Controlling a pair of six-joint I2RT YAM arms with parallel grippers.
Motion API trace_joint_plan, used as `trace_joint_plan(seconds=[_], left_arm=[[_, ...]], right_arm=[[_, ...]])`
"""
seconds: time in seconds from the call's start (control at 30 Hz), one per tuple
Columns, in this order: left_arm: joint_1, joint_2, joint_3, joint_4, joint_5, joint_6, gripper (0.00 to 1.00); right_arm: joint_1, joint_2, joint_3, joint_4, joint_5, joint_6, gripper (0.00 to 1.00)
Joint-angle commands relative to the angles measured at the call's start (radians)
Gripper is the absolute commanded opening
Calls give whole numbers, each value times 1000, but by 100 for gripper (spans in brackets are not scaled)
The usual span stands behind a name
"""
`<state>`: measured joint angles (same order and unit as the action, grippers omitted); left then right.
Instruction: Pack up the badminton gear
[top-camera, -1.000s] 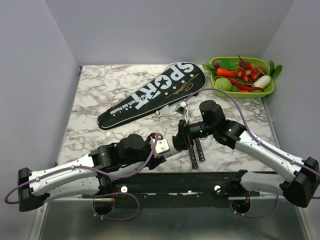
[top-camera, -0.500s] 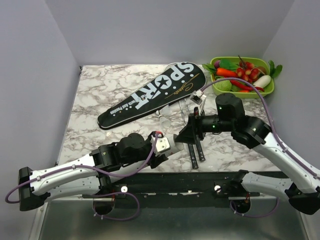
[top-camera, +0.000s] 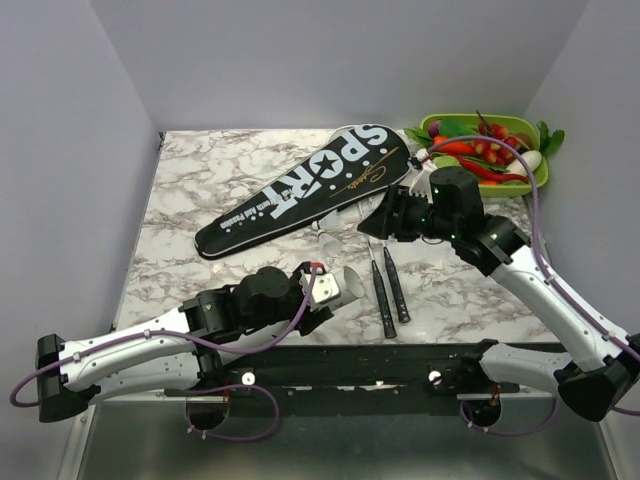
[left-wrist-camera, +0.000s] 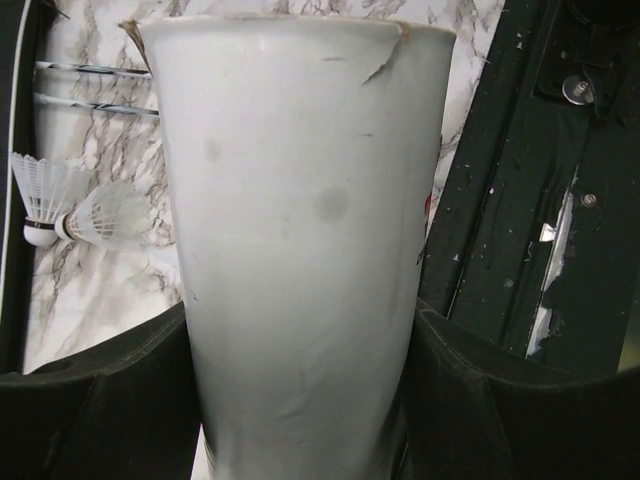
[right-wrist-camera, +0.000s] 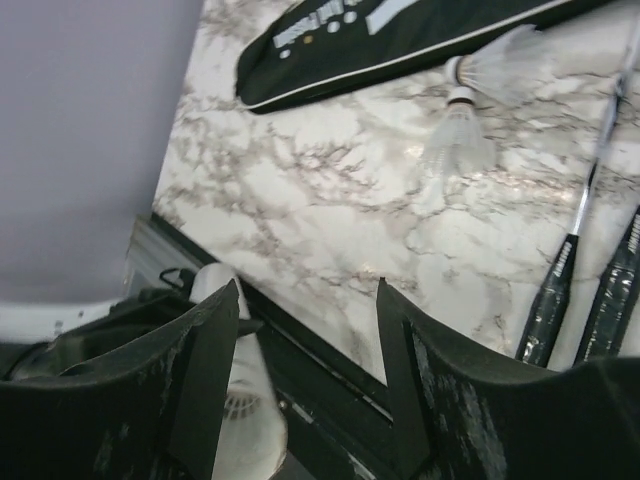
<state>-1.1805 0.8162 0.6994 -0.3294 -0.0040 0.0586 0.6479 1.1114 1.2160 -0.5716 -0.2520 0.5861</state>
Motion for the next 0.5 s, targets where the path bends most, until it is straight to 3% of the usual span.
trace_joint_plan(seconds=[0.0,0.27,0.47], left_arm=[[-2,-52,5,-11,-86,-36,0],[-2,-88,9,-31,-229,-40,0],[-2,-106,12,-39,-258,-40,0]], right_arm=[[-48,77,-50,122,103,168,66],[-53,271,-102,271,4,346,68],[-53,378,-203,450,5,497,68]])
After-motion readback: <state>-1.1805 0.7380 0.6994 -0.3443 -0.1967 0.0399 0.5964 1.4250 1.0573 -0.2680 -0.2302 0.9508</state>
